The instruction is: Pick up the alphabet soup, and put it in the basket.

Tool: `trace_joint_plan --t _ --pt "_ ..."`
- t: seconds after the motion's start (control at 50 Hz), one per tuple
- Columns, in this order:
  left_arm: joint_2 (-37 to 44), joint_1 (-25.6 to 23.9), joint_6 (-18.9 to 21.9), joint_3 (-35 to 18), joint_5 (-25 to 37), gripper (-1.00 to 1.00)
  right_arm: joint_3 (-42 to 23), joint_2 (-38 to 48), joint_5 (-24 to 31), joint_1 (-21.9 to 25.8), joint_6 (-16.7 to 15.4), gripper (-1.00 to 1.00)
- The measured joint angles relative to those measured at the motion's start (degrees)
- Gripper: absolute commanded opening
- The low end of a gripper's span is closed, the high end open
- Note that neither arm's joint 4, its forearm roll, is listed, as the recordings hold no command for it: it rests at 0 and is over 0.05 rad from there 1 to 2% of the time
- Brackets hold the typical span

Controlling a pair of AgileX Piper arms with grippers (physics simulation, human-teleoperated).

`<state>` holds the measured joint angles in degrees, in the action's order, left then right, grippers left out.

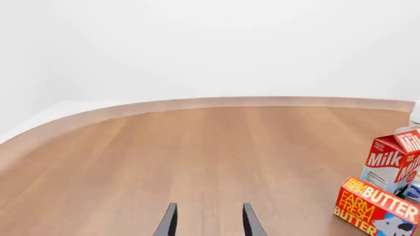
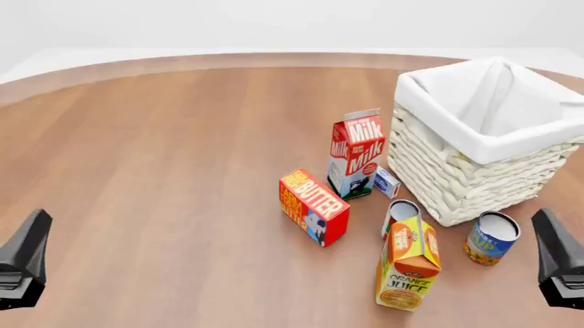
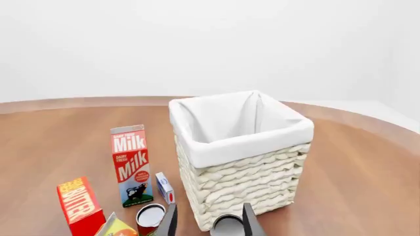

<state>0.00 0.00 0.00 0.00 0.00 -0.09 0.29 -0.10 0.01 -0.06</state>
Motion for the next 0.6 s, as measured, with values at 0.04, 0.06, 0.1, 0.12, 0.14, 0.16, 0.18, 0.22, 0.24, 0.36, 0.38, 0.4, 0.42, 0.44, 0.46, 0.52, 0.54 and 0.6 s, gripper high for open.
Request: trace_joint_plan --t 0.04,0.06,0.1,0.12,0.14,0.16,0.18,0.22,0.24,0.36,0.38,0.4,0.42,0.44,0.46,0.52,0.54,0.6 --pt "0.0 0.0 0.0 0.0 0.0 1.00 -0.1 0.2 -0.1 0.0 0.0 1.00" --pt "0.0 0.0 0.0 0.0 0.0 1.00 -0.1 0.3 -0.1 0.0 -0.1 1.00" --pt "0.0 0.0 0.0 0.0 0.0 1.00 -0.3 0.5 -0.2 0.0 -0.2 1.00" --pt "0.0 0.0 0.0 0.0 0.0 1.00 -0.4 0.7 -0.3 0.0 -0.2 1.00" --pt "0.0 0.0 0.0 0.0 0.0 1.00 -0.6 0.8 -0.3 0.0 -0.3 1.00" --pt "0.0 0.0 0.0 0.0 0.0 1.00 -0.7 1.0 -0.4 0.0 -0.3 1.00" --pt "0.0 0.0 0.0 0.0 0.0 1.00 -0.8 1.2 -0.4 0.1 -0.4 1.00" --pt "0.0 0.0 0.0 0.0 0.0 1.00 -1.1 1.6 -0.6 0.2 -0.6 1.00" --pt "0.0 0.0 0.0 0.0 0.0 1.00 -1.3 1.9 -0.7 0.3 -0.7 1.00" --pt "0.0 0.0 0.0 0.0 0.0 1.00 -2.3 3.2 -0.9 0.7 -1.4 1.00" --pt "0.0 0.0 0.0 0.0 0.0 1.00 -2.5 3.4 -0.9 0.8 -1.5 1.00" --pt "0.0 0.0 0.0 0.0 0.0 1.00 -2.7 3.6 -0.8 0.8 -1.7 1.00" --pt "0.0 0.0 0.0 0.0 0.0 1.00 -2.9 3.8 -0.8 0.8 -1.8 1.00" --pt "0.0 0.0 0.0 0.0 0.0 1.00 -3.1 4.0 -0.7 0.8 -1.9 1.00" --pt "0.0 0.0 0.0 0.0 0.0 1.00 -3.3 4.2 -0.6 0.9 -2.1 1.00" --pt "0.0 0.0 0.0 0.0 0.0 1.00 -3.9 4.7 -0.3 1.0 -2.5 1.00" --pt "0.0 0.0 0.0 0.0 0.0 1.00 -4.2 4.8 -0.1 1.0 -2.6 1.00" --pt "0.0 0.0 0.0 0.0 0.0 1.00 -4.9 5.2 0.6 1.1 -3.0 1.00"
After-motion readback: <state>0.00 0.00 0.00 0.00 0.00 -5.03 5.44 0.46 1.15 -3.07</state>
